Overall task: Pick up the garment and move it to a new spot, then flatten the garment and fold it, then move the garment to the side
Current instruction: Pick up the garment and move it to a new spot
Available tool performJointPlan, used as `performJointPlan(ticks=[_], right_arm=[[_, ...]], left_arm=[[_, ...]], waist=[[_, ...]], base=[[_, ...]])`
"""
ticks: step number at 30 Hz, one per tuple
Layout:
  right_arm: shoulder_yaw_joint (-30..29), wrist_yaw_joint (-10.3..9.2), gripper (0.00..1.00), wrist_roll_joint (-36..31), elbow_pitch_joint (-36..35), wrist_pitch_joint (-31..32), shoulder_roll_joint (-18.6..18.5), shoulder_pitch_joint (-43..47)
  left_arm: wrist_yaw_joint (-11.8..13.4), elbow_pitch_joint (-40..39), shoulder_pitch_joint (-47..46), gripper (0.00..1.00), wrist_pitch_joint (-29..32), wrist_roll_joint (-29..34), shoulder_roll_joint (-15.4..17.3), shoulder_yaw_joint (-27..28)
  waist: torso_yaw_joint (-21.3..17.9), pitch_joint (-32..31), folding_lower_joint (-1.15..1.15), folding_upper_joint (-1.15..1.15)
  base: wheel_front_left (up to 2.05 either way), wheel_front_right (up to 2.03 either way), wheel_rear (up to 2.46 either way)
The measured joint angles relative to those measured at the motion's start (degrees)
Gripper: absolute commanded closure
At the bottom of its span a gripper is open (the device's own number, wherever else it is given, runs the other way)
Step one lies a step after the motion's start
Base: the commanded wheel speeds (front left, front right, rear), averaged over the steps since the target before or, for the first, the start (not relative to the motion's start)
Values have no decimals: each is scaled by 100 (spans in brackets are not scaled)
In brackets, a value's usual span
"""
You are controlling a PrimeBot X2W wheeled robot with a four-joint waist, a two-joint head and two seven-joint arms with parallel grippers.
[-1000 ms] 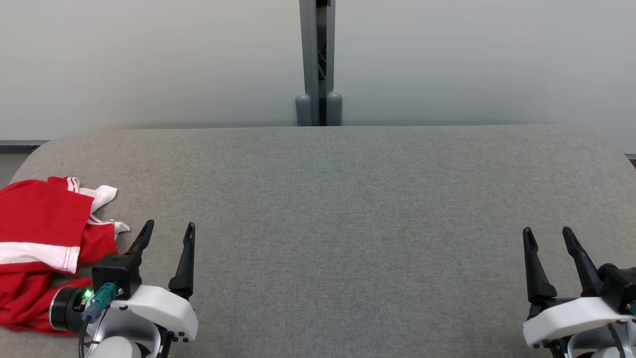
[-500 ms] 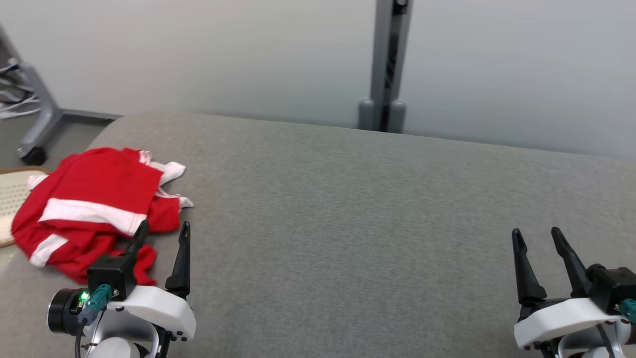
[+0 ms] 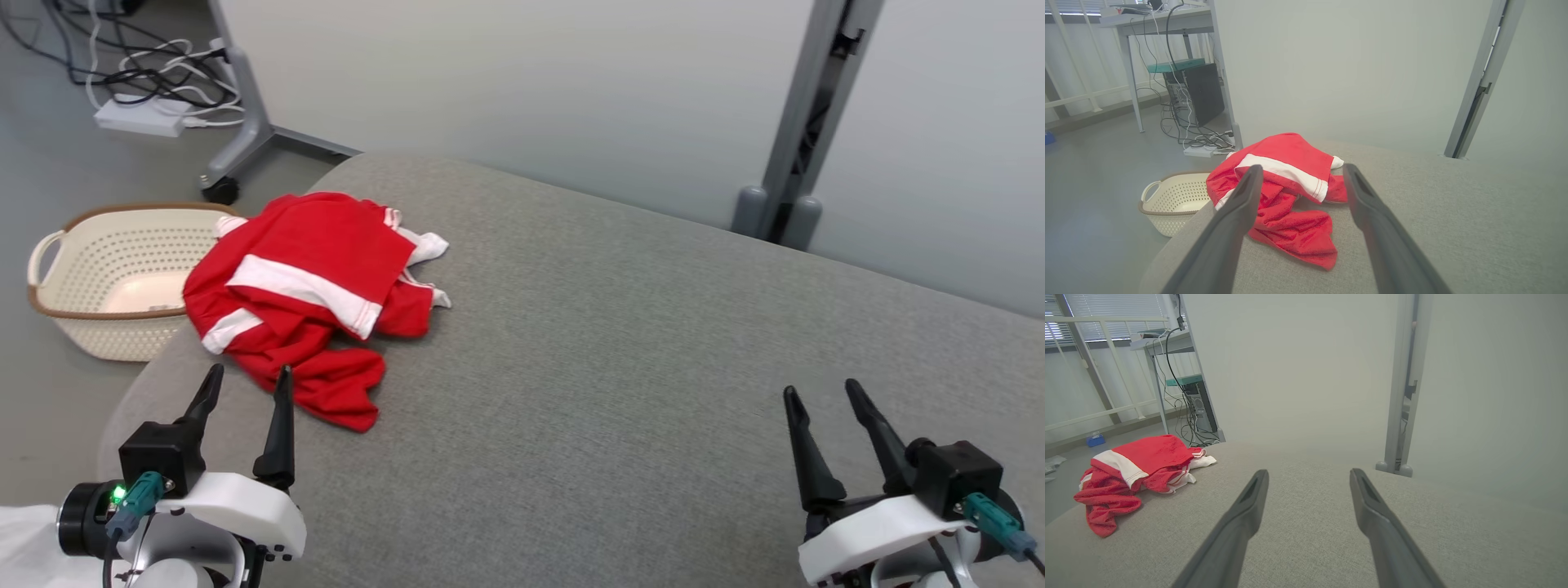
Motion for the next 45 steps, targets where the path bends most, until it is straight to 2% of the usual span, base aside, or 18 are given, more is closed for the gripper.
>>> performJointPlan(ticks=[9, 34, 39, 45], right_arm=[[185, 0, 0, 96, 159, -107, 22, -74], [123, 0, 0, 211, 309, -243, 26, -153], [189, 0, 0, 243, 292, -243, 26, -180], [253, 0, 0, 226, 175, -174, 33, -274]], left_arm=[[52, -66, 65, 0, -21, -49, 47, 37], [109, -186, -59, 0, 157, -112, 187, -25], [137, -260, -450, 0, 266, -153, 356, 118], [141, -202, -1329, 0, 627, -246, 615, 315]], waist=[[346, -28, 0, 0], [394, -24, 0, 0], [337, 17, 0, 0], [71, 139, 0, 0]], base=[[0, 0, 0], [0, 0, 0], [0, 0, 0], [0, 0, 0]])
